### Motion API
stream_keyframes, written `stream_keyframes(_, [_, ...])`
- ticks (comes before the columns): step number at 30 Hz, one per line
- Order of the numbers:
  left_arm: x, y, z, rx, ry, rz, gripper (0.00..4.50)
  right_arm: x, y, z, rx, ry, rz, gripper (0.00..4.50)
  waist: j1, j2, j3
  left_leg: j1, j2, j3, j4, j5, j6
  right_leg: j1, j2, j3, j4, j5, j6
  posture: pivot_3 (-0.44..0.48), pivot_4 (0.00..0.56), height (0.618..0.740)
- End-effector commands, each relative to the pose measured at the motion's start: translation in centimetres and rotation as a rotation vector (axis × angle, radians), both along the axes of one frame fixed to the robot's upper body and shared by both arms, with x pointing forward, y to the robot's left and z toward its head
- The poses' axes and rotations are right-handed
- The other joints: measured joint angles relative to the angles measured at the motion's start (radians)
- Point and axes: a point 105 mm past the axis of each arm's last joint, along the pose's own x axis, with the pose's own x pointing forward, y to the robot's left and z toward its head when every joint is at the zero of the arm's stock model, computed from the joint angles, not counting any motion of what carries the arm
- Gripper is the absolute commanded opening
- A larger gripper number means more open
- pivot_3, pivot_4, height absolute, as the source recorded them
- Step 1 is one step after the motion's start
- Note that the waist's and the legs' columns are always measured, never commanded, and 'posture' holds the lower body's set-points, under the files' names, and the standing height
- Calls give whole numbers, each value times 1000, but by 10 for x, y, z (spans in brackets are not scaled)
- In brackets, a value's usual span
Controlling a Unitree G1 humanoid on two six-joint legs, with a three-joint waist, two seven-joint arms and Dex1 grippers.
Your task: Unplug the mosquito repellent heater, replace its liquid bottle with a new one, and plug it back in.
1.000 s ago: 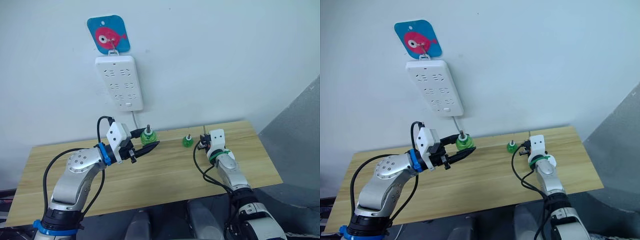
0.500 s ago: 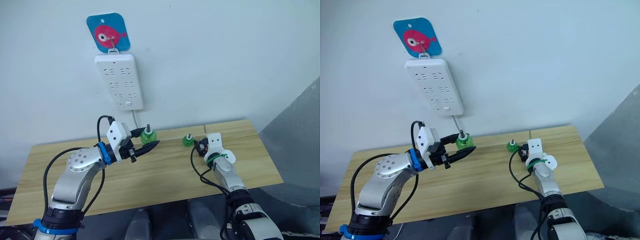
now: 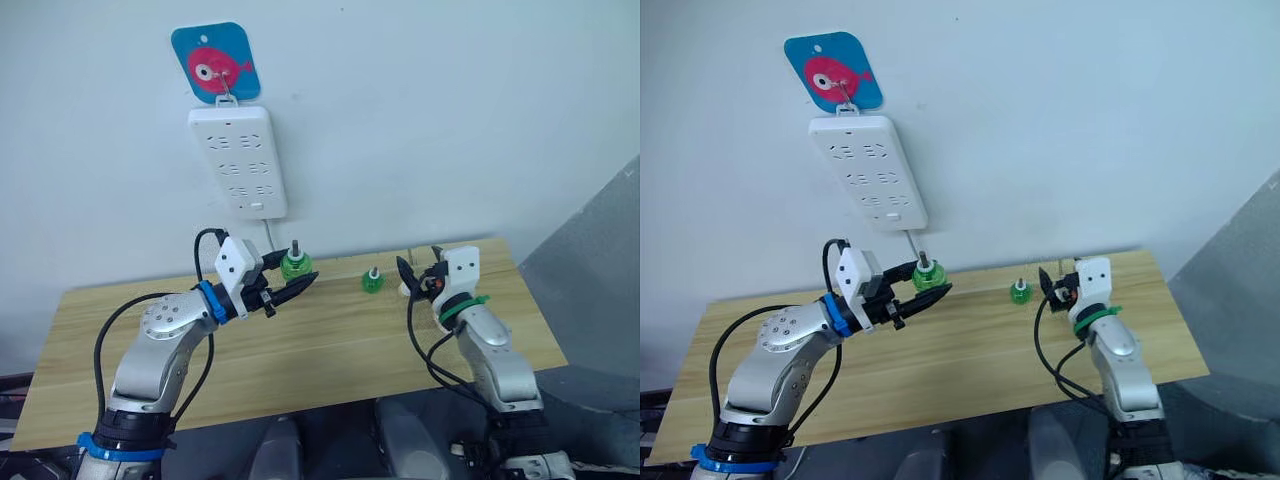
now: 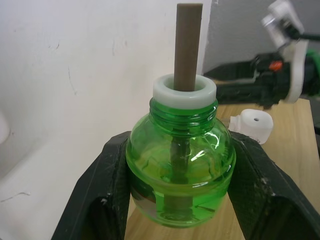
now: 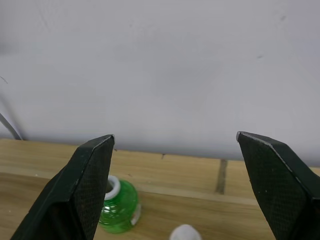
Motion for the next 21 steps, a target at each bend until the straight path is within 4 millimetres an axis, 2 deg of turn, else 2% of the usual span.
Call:
stream_keyframes(1, [-1, -2, 4, -2, -47, -6, 2244, -10, 1, 32, -20, -89, 77, 4090, 0, 0, 0, 0, 0, 0, 0, 0, 0, 0, 0, 0, 0, 0, 0, -171, 226, 740])
stream_keyframes(6, [-1, 1, -4, -3, -43, 4, 2244, -23, 14, 54, -92, -121, 240, 4090, 0, 0, 0, 0, 0, 0, -1, 0, 0, 0, 0, 0, -1, 0, 0, -178, 204, 740])
stream_keyframes(11, [-3, 6, -13, -23, -21, 23, 2244, -42, 31, 66, -193, -118, 454, 4090, 0, -1, -1, 0, 0, 0, -1, 0, 0, 0, 0, 0, -2, 0, 0, -180, 184, 740])
stream_keyframes(14, [-5, 8, -21, -22, -9, 27, 2244, -54, 36, 73, -235, -101, 564, 4090, 0, -1, -1, -1, 0, 0, -1, 0, 0, 1, 0, -1, -5, 1, 1, -183, 192, 740])
stream_keyframes(21, [-9, 9, -27, -1, -26, 16, 2244, -68, 47, 88, -266, -95, 688, 4090, 1, -2, -2, -3, 0, -1, 0, 0, 0, 2, 0, -2, -7, 1, 2, -173, 184, 740])
